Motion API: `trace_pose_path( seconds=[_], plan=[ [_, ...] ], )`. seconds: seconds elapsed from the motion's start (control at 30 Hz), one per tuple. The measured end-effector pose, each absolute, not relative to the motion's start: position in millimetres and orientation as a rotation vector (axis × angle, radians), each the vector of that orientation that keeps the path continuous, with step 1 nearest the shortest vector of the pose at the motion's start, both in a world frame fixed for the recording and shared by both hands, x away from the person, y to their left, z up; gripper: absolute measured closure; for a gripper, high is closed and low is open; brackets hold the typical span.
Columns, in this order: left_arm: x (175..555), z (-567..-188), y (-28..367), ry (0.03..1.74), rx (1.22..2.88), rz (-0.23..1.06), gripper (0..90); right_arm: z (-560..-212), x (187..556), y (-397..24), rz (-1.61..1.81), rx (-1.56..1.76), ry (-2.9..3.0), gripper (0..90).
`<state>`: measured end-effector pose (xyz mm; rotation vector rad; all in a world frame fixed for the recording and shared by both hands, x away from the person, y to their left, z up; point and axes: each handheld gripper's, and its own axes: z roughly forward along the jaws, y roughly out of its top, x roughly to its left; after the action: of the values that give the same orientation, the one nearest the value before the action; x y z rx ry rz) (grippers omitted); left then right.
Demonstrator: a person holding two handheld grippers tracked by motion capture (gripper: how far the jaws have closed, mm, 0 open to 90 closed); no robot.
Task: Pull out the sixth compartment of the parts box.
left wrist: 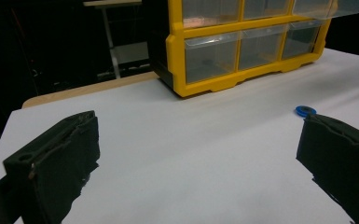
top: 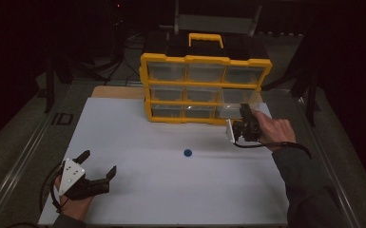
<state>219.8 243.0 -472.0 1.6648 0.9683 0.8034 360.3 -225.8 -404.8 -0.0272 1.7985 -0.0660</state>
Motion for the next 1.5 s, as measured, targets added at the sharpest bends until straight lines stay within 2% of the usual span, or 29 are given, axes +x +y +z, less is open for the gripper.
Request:
trace_pose_path(
  seconds=[1.1,1.17,1.33,1.37,1.43,1.47,1.5],
  plan=[
    [220,-472,243,0.968,1.663,0.802,0.0,-403,343,-228,-0.057,-0.04,1.822,75.8],
    [220,-472,243,0.969,1.662,0.803,0.0,-402,343,-228,-0.038,-0.034,1.834,70.4],
    [220,-472,243,0.968,1.664,0.803,0.0,-402,341,-227,-0.004,-0.005,1.826,48.8],
    [220,-472,243,0.968,1.664,0.802,0.0,-403,340,-227,0.01,0.009,1.827,46.0],
    [220,-472,243,0.968,1.664,0.802,0.0,-402,340,-227,0.018,0.013,1.83,46.0],
    [219,-472,243,0.968,1.661,0.802,0.0,-402,341,-226,0.035,0.031,1.831,36.1],
    [219,-472,243,0.969,1.66,0.803,0.0,-402,341,-226,0.044,0.036,1.826,33.7]
  ],
)
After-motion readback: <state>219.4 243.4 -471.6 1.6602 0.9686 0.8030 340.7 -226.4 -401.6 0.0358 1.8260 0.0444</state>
